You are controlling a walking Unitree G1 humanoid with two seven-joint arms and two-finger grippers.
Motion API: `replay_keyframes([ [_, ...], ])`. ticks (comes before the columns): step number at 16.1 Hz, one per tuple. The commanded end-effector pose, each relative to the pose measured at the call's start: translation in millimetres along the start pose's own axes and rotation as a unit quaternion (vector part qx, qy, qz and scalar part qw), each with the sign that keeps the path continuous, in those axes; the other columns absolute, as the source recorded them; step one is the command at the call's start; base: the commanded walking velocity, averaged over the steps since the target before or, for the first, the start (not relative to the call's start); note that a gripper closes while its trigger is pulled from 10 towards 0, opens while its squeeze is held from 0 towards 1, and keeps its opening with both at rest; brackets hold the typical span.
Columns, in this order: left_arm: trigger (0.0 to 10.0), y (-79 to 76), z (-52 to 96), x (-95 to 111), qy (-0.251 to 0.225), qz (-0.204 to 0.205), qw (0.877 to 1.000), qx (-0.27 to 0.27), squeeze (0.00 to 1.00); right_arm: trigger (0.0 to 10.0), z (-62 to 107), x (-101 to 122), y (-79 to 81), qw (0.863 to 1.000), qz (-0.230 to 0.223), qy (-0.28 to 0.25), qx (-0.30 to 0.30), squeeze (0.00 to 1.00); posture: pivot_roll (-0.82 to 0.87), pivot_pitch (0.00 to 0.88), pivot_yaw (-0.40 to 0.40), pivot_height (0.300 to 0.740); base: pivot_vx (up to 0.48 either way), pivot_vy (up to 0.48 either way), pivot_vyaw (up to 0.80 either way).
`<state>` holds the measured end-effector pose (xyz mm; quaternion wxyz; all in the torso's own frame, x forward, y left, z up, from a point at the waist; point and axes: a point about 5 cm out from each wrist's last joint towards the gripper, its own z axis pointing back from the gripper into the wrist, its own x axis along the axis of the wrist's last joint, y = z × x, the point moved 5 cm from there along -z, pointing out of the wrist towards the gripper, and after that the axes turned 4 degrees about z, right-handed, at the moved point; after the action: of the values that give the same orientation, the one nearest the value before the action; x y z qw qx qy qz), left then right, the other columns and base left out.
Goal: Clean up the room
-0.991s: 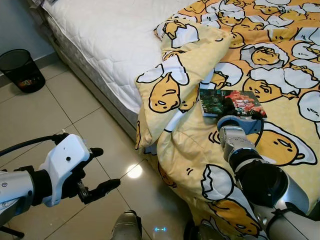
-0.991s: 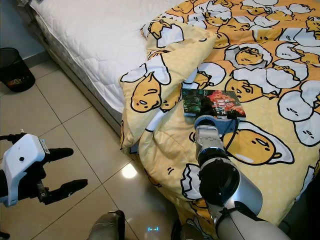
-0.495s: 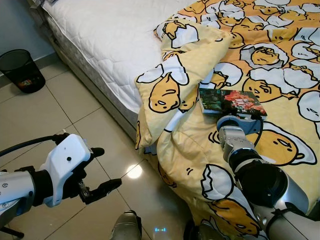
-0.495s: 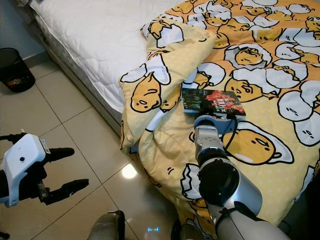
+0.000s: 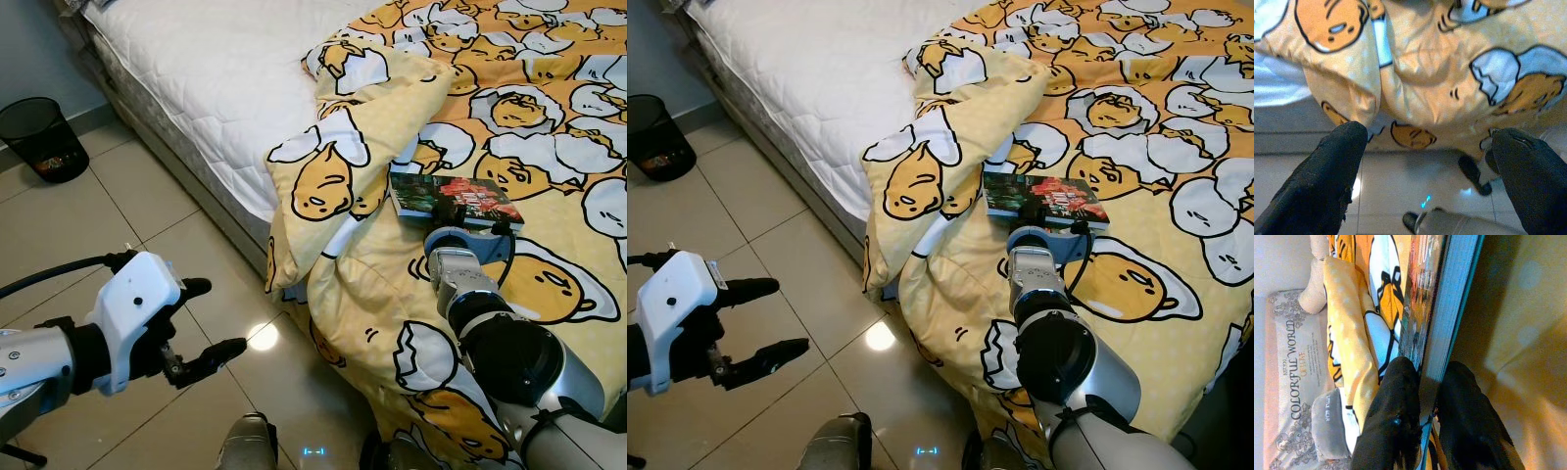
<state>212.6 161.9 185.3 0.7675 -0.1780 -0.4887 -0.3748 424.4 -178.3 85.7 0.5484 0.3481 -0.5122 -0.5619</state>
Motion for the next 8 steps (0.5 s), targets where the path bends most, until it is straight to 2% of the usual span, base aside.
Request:
replay_keyframes([
  [1,10.0,-3.2,-1.3,2,-0.004,0.003,1.0,-0.006,1.0,0.0,2.5,-3,-9.3,1.0,-0.002,0.004,-0.011,0.0,0.54,0.213,0.017,0.74,0.0,0.0,0.0],
  [5,10.0,-2.5,-4.2,6,-0.015,0.007,1.0,-0.008,1.0,0.0,6.5,-7,-20.4,1.0,0.008,0.012,-0.011,0.0,0.53,0.212,0.017,0.74,0.0,0.0,0.0],
  [8,10.0,-3.7,-1.9,4,-0.016,0.015,1.0,-0.004,1.0,0.0,16.8,-11,-46.6,0.999,0.023,0.027,-0.011,0.0,0.51,0.205,0.013,0.74,0.0,0.0,0.0],
])
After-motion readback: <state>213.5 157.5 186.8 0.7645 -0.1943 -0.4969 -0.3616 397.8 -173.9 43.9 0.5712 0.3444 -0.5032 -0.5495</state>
